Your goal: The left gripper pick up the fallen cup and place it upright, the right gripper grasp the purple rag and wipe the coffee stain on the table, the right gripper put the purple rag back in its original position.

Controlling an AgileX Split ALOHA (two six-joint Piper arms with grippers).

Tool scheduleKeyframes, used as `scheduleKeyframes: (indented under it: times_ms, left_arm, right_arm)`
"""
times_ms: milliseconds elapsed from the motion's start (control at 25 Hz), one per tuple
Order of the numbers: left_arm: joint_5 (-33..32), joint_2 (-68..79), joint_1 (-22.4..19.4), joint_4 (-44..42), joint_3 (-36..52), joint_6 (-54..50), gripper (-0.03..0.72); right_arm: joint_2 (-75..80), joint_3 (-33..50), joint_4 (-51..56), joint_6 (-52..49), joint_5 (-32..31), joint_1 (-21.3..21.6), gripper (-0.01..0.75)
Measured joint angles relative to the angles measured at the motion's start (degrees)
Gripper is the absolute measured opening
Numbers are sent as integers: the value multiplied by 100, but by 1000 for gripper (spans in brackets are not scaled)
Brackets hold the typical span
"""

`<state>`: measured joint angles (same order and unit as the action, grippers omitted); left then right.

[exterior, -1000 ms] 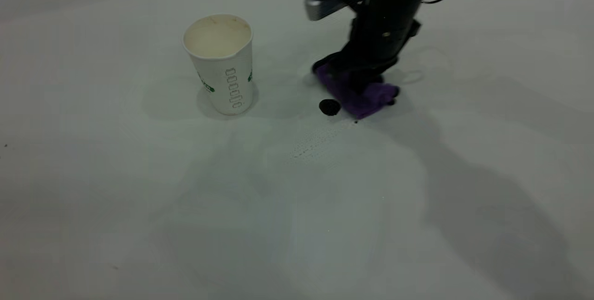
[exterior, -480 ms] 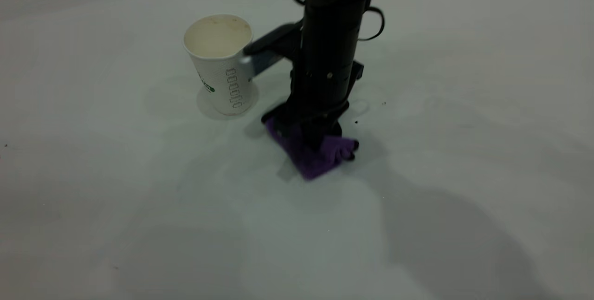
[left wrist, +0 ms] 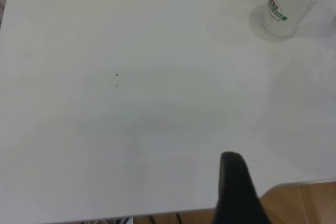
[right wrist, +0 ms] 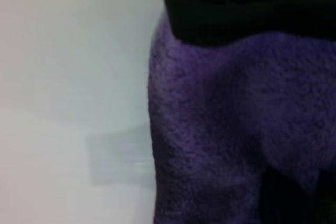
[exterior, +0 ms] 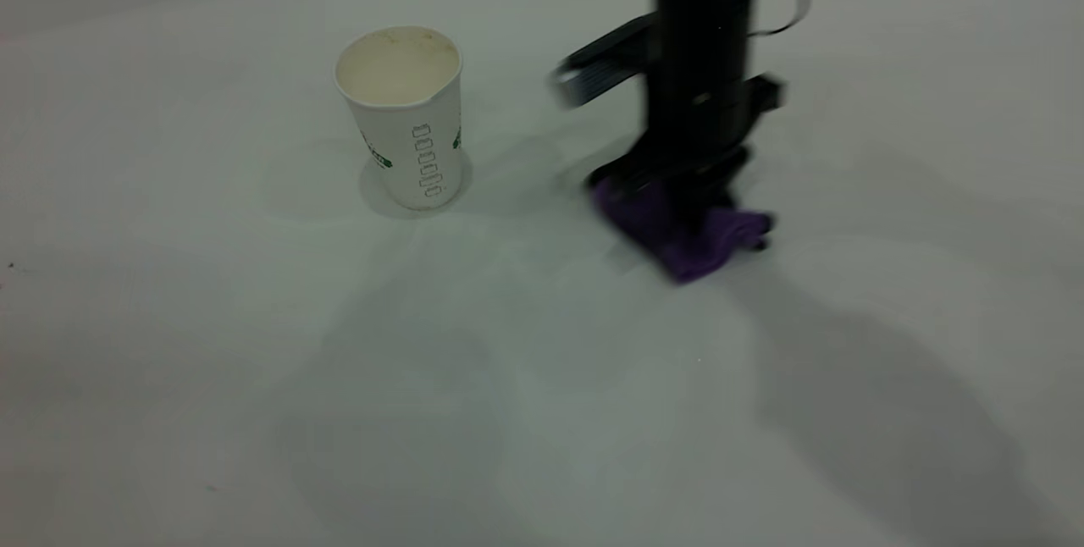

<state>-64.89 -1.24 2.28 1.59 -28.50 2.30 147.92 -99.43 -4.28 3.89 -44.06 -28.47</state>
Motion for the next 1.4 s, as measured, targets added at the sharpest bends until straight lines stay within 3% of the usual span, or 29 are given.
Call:
scheduleKeyframes:
  times_ms: [240,480,640,960,1160,1400]
  left_arm:
    - [0,0,0,0,0,0,500]
    - [0,0,0,0,0,0,500]
    - [0,0,0,0,0,0,500]
    - [0,0,0,0,0,0,500]
    - [0,0,0,0,0,0,500]
    - [0,0,0,0,0,0,500]
  right_arm:
    - [-5,0,-120,-246,-15,992,56]
    - [-5,0,351,-123,-257,1582,79]
    - [-5,-6,958,449,-453,1598,161]
    - [-157,-1,1698,1067,-1164,1593,483]
    - [-849,-1,1677,1090,-1708,1589,512]
    - [-1953,-1,1876,1289,-2406,1582,476]
